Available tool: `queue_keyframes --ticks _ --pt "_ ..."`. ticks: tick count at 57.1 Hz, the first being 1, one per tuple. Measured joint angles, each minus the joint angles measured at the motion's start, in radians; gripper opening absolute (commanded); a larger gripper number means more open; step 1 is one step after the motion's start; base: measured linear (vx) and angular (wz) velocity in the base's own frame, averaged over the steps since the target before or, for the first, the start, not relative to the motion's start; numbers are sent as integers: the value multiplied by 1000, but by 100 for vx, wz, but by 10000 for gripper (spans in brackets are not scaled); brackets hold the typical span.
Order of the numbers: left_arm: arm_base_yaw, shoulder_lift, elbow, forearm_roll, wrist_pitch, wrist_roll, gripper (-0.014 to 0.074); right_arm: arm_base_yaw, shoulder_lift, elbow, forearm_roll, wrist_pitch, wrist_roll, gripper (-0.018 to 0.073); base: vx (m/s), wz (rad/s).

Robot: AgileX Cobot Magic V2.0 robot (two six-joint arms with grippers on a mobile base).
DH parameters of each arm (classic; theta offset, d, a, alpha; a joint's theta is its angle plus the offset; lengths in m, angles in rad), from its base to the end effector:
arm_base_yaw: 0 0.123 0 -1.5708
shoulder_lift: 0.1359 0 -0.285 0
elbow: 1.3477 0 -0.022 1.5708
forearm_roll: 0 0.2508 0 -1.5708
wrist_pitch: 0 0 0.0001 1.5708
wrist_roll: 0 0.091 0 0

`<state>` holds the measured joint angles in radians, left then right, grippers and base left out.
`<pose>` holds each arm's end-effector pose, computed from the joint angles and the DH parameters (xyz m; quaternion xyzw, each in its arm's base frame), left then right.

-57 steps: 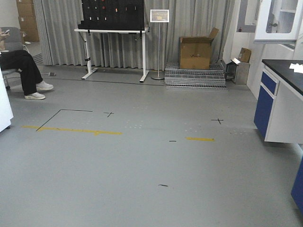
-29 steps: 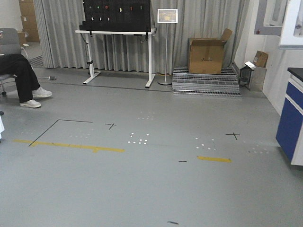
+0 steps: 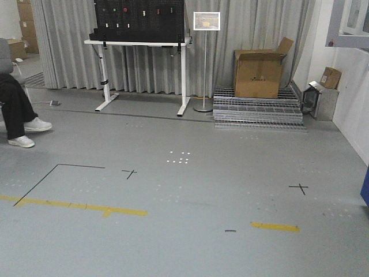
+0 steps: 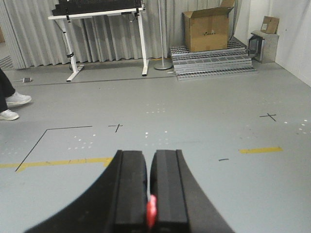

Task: Sort red and green spoons into left cabinet
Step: 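Drive the base away from the bench to the white cabinet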

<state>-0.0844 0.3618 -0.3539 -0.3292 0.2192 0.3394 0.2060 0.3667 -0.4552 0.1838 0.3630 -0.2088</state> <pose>0.0870 -0.0138 0.2891 0.0614 0.7484 -0.0485 0.6586 0.0797 0.0227 0.3093 -0.1136 0.7598 0.0789 0.6353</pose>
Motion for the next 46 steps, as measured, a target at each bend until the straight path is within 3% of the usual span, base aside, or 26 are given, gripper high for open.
queue_keyframes --ticks 46 --pt "0 0 0 0 1 0 -3 0 0 0 0 0 0 -4 65 4"
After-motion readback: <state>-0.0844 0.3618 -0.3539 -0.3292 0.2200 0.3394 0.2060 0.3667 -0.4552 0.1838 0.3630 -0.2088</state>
